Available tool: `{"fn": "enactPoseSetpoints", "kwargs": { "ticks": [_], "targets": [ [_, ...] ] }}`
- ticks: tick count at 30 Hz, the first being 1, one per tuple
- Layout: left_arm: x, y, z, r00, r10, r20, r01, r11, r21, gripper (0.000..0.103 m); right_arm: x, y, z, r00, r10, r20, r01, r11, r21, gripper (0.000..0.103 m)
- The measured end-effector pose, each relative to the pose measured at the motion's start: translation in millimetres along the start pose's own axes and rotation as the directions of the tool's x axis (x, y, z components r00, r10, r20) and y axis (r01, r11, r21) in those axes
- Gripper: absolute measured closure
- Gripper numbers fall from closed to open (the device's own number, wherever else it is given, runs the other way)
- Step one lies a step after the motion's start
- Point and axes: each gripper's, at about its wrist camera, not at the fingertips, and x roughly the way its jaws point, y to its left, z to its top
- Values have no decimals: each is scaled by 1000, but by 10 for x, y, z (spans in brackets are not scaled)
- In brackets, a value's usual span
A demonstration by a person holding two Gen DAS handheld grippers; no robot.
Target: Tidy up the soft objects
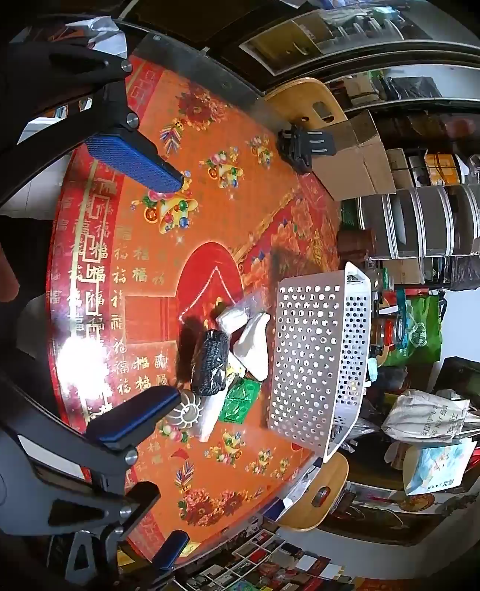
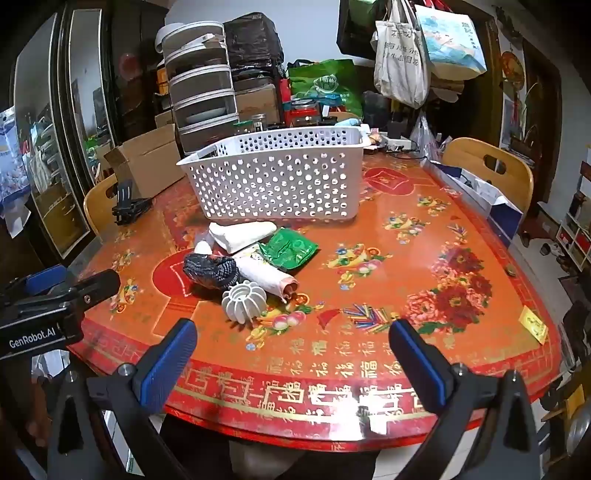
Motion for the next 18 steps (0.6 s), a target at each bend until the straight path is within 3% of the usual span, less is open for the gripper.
{"fn": "enactPoseSetpoints", "kwargs": {
  "ticks": [4, 5, 8, 18],
  "targets": [
    [-8, 15, -12, 1000, -17, -8, 17, 1000, 12, 0, -64, -40, 0, 1000, -8, 11, 8, 1000, 0, 0],
    [103, -41, 30, 999, -7, -42, 8, 1000, 27, 0, 21, -54, 50, 1000, -2, -29, 2, 1000, 2, 0],
    [269, -126, 109, 998, -4, -64, 8, 998, 59, 0, 130, -65, 68, 999, 1, -35, -1, 1000, -1, 0],
    [405, -128, 212, 999, -32, -41, 34, 998, 47, 0, 198, -135, 150, 1000, 22, -10, -22, 1000, 12, 0]
  ]
}}
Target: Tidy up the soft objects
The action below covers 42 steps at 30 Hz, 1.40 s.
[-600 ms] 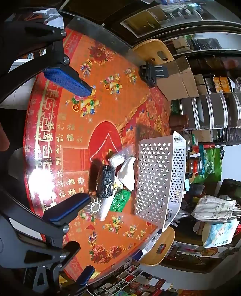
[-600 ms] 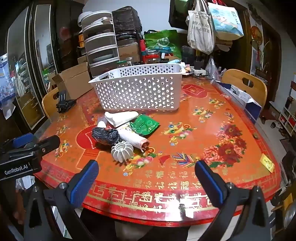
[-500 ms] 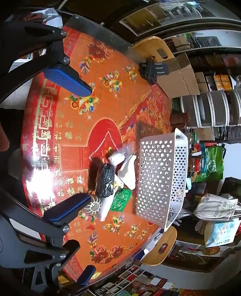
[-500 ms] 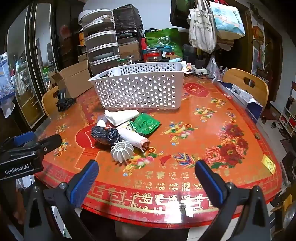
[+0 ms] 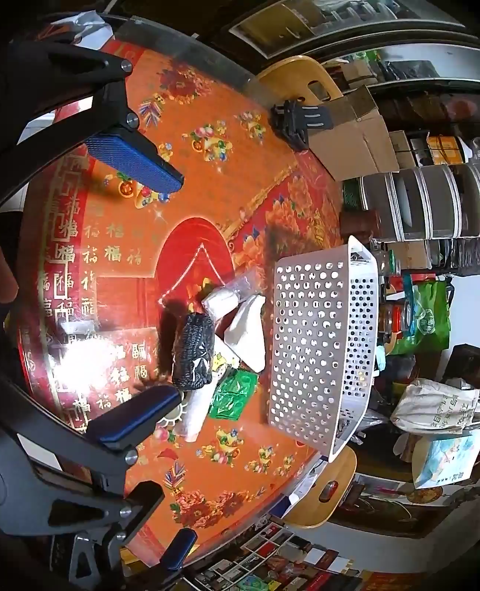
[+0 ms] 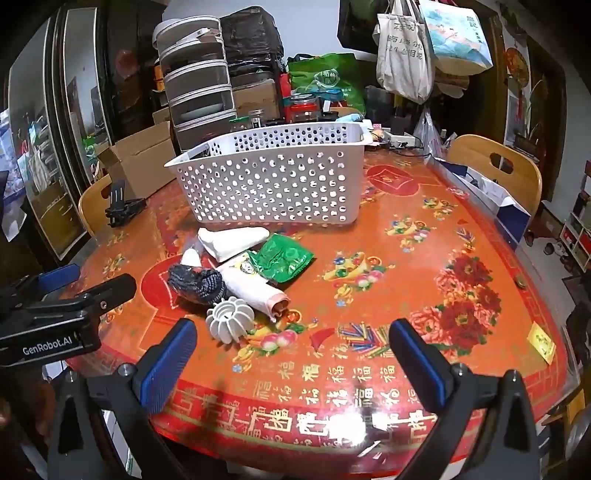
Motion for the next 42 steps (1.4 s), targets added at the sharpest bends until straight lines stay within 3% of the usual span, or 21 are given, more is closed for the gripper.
{"fn": "enactPoseSetpoints", "kwargs": {
  "ticks": [42],
  "targets": [
    [-40, -89, -59, 999, -33, 12, 33, 999, 29, 0, -14, -3, -27, 1000, 7, -3, -7, 1000, 10, 0]
  ]
}}
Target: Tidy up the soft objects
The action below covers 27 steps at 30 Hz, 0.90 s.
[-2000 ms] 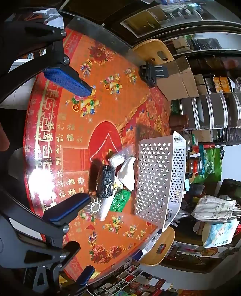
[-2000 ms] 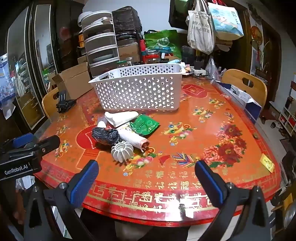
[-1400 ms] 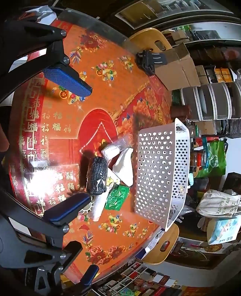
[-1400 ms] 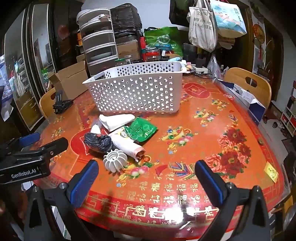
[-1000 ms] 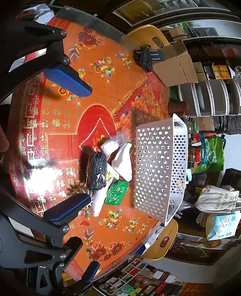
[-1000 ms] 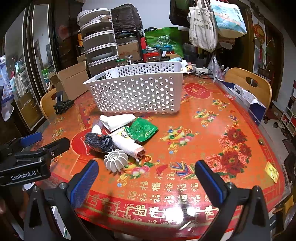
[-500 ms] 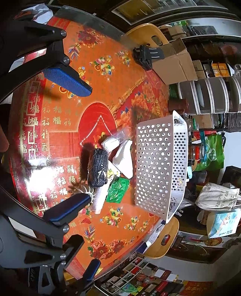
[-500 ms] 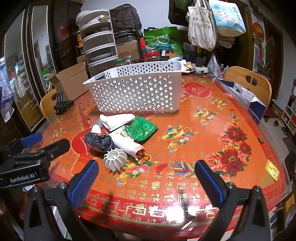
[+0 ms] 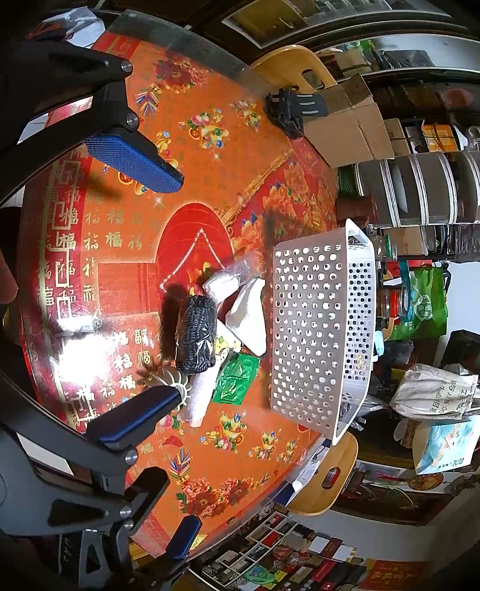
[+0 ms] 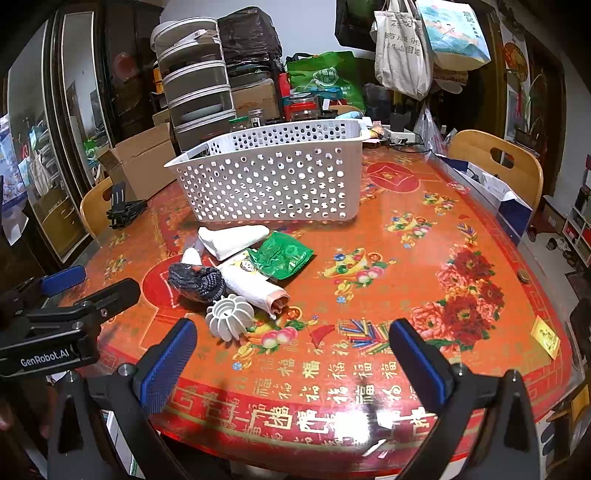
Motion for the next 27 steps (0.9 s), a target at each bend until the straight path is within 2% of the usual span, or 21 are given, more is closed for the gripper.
{"fn": "enactPoseSetpoints", "kwargs": {
  "ticks": [27],
  "targets": [
    [29, 2, -31, 1000, -1, -5, 1, 1000, -5, 0, 14, -1, -9, 1000, 3, -3, -3, 1000, 2, 0]
  ]
}}
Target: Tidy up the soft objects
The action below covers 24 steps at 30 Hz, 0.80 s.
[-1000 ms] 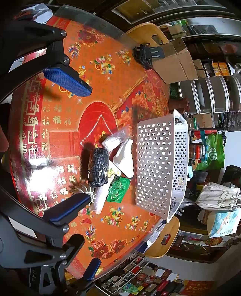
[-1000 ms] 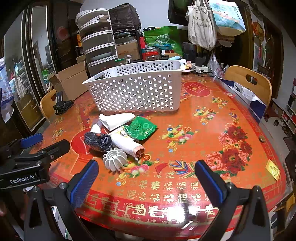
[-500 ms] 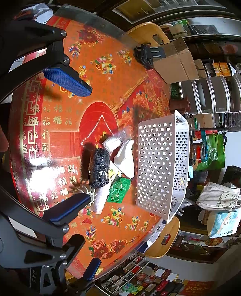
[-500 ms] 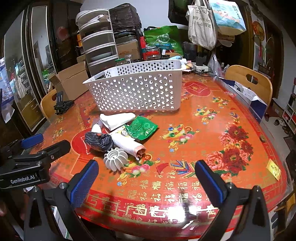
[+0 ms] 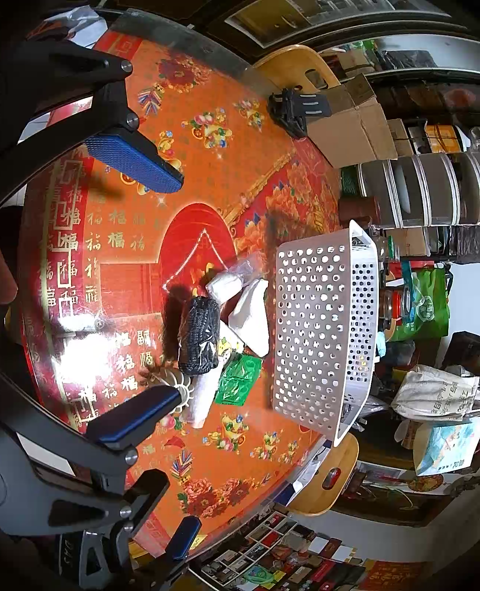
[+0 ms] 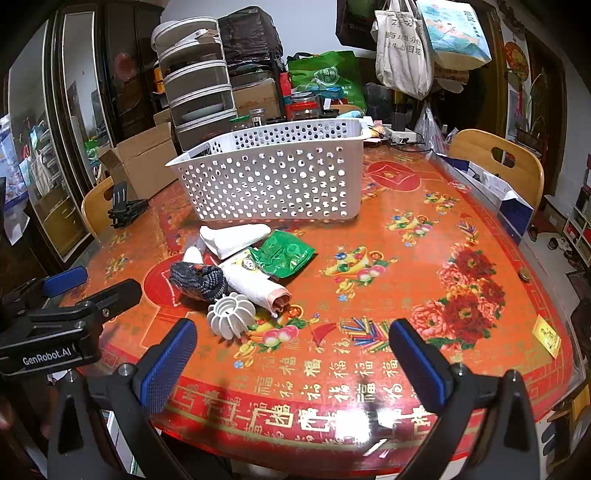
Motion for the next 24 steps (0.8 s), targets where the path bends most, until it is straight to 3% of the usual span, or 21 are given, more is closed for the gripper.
{"fn": "enactPoseSetpoints", "kwargs": {
  "ticks": [10, 14, 16, 19, 23, 24],
  "targets": [
    [21, 23, 8, 1000, 10, 14, -10, 1000, 7, 0, 0, -32, 1, 1000, 3, -5, -3, 1000, 10, 0],
    [117, 155, 41, 997, 72, 34, -72, 997, 6, 0, 44, -73, -12, 1000, -1, -3, 1, 1000, 14, 0],
    [254, 256, 40, 994, 110, 3, -110, 994, 6, 0, 87, -93, -17, 1000, -3, -5, 3, 1000, 16, 0],
    [467, 401, 27, 993, 79, -91, -79, 997, 3, 0, 176, -127, -22, 1000, 14, -16, -13, 999, 33, 0],
    [482, 499, 75, 995, -68, -70, 65, 997, -33, 0, 326, -86, -36, 996, 71, -44, -69, 996, 49, 0],
    [485, 482, 98, 995, -77, -59, 75, 997, -22, 0, 360, -57, -42, 994, 92, -51, -90, 995, 47, 0]
  ]
}}
